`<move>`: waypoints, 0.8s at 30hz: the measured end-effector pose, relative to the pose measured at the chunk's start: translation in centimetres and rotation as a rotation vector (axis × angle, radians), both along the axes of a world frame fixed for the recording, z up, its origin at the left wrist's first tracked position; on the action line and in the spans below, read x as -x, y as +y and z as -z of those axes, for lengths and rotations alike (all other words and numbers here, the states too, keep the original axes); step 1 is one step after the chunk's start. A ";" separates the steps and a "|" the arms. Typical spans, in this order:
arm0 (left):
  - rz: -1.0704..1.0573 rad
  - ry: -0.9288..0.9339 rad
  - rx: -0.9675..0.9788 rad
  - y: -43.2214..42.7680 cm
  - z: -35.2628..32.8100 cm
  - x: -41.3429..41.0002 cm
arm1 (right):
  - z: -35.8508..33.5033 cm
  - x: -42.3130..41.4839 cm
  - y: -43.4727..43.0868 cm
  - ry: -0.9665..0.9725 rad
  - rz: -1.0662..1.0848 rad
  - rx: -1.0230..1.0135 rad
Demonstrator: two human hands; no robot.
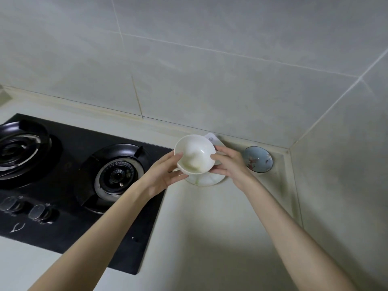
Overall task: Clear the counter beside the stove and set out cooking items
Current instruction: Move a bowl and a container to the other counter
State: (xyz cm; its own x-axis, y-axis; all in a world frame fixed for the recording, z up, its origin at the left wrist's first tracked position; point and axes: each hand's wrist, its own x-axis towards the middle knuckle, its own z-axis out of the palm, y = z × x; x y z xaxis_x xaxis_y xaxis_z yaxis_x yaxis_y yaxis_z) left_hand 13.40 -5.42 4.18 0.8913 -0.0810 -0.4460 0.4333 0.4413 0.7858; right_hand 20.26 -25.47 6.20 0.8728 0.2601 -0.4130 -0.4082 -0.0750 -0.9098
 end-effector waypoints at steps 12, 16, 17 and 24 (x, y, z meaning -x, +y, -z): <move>-0.254 0.062 0.003 2.8 1.0 3.0 | 4.0 -3.5 0.7 -0.501 -0.219 0.700; -0.323 0.106 0.010 4.3 1.4 3.8 | 6.9 -4.8 2.2 -0.481 -0.359 0.948; -0.326 0.107 0.008 4.6 1.4 3.9 | 7.6 -4.9 2.5 -0.502 -0.368 1.012; -0.339 0.125 0.006 6.0 1.5 4.2 | 9.5 -4.8 3.1 -0.642 -0.243 1.093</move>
